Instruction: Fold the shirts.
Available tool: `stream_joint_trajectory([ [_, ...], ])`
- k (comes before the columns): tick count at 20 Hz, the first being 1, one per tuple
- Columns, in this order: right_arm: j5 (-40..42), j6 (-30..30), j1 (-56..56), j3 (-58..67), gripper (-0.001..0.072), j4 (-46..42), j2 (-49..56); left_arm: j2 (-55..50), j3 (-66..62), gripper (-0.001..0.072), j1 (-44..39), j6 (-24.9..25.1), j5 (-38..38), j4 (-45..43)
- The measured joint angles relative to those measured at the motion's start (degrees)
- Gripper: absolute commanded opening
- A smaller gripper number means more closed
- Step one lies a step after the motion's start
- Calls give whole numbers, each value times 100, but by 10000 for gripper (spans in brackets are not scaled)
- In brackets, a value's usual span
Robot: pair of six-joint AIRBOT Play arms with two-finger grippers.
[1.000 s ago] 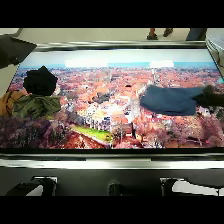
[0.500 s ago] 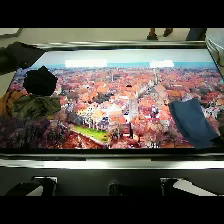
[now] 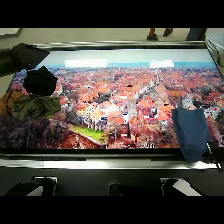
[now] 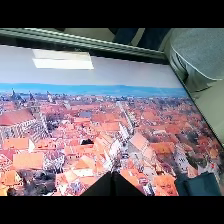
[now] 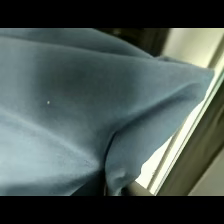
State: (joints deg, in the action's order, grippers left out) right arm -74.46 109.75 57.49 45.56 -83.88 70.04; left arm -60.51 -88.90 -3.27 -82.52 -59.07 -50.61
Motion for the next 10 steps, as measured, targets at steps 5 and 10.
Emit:
stream_joint_trajectory([
  [5, 74, -24, 2, -101, 173, -529, -44, -4, 0, 31, 0, 0, 0, 0],
  [10, -26, -168, 4, 240, 579, -649, -52, -13, 0, 31, 0, 2, 4, -2],
])
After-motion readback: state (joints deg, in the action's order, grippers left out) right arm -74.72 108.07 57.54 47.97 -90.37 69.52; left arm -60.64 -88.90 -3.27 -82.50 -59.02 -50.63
